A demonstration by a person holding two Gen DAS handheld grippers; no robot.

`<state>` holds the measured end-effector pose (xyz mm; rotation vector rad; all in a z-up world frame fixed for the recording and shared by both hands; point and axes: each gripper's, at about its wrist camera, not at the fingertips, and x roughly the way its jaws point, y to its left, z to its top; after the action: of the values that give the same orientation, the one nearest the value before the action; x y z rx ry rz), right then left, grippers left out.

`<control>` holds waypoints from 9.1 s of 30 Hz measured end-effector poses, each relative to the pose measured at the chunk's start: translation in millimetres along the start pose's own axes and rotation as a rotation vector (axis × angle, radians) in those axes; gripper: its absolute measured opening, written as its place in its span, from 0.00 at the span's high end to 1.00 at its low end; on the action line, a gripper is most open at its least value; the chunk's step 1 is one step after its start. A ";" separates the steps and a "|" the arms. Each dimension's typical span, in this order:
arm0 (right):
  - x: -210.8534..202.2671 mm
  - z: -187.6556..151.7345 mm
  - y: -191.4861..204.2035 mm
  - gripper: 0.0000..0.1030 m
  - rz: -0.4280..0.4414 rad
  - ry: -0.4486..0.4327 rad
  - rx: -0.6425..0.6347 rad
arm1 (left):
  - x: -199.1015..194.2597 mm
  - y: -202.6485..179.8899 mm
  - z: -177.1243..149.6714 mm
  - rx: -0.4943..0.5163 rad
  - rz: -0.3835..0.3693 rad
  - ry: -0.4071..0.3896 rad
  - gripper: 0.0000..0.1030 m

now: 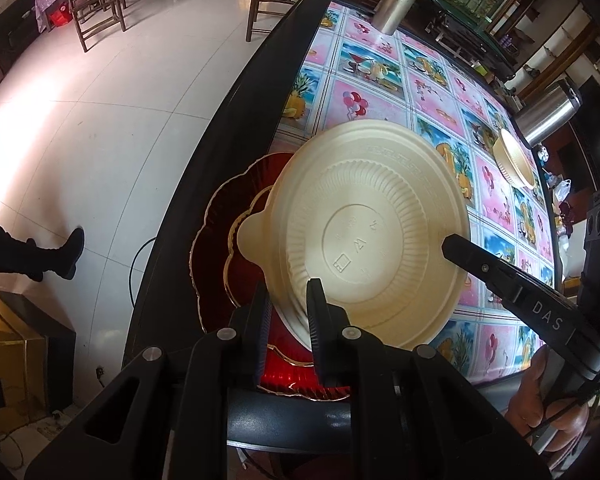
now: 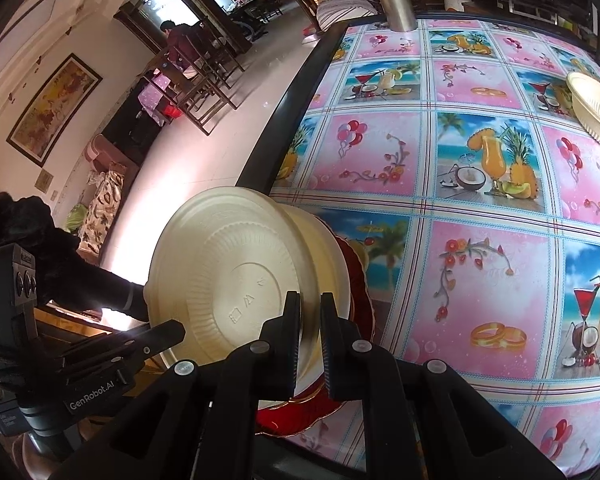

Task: Organize plates and bowls
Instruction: 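Carry the beige bowl with both grippers onto the plate stack, then open both grippers to release the beige bowl on the stack, then move both grippers to the next beige plastic bowl, then close both grippers on the rim of the second beige bowl, then lift the beige bowl with both grippers off the tablecloth, then carry the beige bowl with both grippers toward the red plate stack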

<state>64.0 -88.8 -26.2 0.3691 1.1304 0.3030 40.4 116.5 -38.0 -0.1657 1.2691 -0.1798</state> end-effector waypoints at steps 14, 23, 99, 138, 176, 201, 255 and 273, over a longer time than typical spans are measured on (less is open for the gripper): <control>5.5 -0.5 -0.4 0.86 -0.029 0.009 -0.015 | -27.8 15.1 -1.2 -0.031 -0.027 -0.077 0.85; -28.3 3.8 11.2 0.69 -0.058 -0.060 -0.098 | -49.2 -5.0 -1.8 -0.014 -0.084 -0.130 0.85; -93.9 134.7 -449.5 0.60 -0.074 -0.329 0.595 | 174.2 -411.4 159.1 0.251 -0.135 -0.288 0.63; -88.0 133.9 -447.5 0.60 -0.075 -0.351 0.597 | 184.4 -420.6 158.7 0.287 -0.167 -0.273 0.63; -74.3 128.7 -449.8 0.84 -0.073 -0.319 0.621 | 198.9 -430.2 148.5 0.329 -0.183 -0.209 0.63; -71.6 98.4 -425.5 0.85 0.020 -0.243 0.683 | 173.6 -392.2 122.0 0.283 -0.218 -0.133 0.63; -73.6 -35.9 -332.6 0.79 0.123 -0.101 0.585 | 137.8 -248.2 2.2 0.222 -0.200 0.016 0.82; -70.7 -42.4 -318.2 0.79 0.101 -0.101 0.587 | 120.6 -242.0 -17.1 0.265 -0.133 -0.081 0.84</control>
<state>12.6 -398.9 -122.5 0.9514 1.0892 0.0319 48.3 -146.8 -101.4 -0.0283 1.1427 -0.4487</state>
